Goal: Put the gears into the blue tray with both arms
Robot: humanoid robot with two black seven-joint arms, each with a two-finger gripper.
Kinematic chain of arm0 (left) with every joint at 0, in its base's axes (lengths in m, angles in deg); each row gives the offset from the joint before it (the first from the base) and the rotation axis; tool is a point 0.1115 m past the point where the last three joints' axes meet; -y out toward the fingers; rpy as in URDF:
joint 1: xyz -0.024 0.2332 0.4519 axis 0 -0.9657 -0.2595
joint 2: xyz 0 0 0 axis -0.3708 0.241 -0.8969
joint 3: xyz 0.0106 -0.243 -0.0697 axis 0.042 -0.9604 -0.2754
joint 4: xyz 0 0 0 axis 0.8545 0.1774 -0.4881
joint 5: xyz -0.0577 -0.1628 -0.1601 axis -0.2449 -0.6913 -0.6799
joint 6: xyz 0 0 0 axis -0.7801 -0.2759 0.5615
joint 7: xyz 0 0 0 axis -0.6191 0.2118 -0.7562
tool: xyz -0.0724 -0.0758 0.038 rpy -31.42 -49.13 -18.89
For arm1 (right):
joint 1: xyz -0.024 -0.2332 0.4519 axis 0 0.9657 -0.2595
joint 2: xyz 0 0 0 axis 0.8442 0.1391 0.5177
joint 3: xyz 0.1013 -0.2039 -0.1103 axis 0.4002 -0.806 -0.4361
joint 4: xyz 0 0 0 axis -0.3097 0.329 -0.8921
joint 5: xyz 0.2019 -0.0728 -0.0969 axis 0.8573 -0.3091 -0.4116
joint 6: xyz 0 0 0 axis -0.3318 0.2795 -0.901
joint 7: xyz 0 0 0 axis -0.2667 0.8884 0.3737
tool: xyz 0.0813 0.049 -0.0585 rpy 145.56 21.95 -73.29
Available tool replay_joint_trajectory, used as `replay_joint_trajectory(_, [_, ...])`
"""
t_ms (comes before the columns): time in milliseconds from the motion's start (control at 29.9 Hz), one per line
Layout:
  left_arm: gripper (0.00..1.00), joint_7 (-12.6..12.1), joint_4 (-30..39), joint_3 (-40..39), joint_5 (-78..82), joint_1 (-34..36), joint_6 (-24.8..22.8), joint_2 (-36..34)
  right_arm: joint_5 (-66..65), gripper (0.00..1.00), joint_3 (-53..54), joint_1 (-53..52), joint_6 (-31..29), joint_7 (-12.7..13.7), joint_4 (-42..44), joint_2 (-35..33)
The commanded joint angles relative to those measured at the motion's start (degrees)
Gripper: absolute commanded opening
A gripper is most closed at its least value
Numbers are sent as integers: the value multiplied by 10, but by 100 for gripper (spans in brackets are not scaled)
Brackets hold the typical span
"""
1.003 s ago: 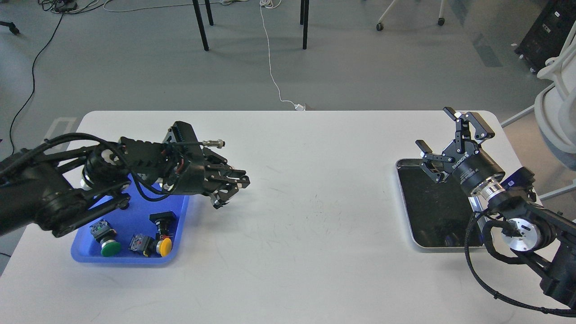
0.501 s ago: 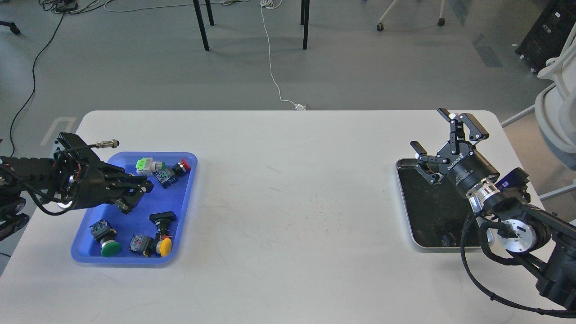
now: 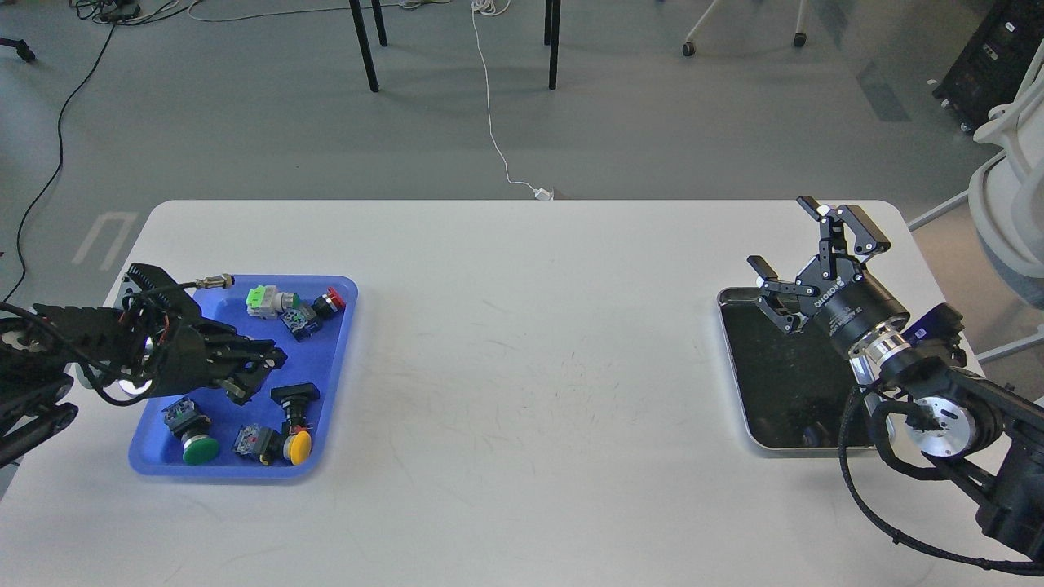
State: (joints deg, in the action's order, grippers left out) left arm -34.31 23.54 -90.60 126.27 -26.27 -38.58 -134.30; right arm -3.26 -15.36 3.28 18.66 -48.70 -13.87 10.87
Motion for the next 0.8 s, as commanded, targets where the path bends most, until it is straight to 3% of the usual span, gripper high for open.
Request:
replay_joint_trajectory(0, [44,0,-6,-2,-1,-3,0,1,0,97,0,2,0,0,0,-1])
replay_joint_trajectory(67, [71,0,-6,-8,-2,-3,1,1,0,97,2,3,2,0,0,0])
replay_joint_trajectory(234, [86,0,2,-24,-3,0,14,-7,0,97,4,3,2,0,0,1])
replay_joint_trajectory(435, [94,0,49,-140,-75,-1,32,-12,0,99,4,1,1,0,-1,1])
replay_joint_trajectory(568, [98,0,101,-157,-306,-11,33,9,0,99,6,-2,2,0,-1,3])
replay_joint_trajectory(769, [98,0,105,-176,-695,-64,35,87,0,99,2,-7,1,0,-3,3])
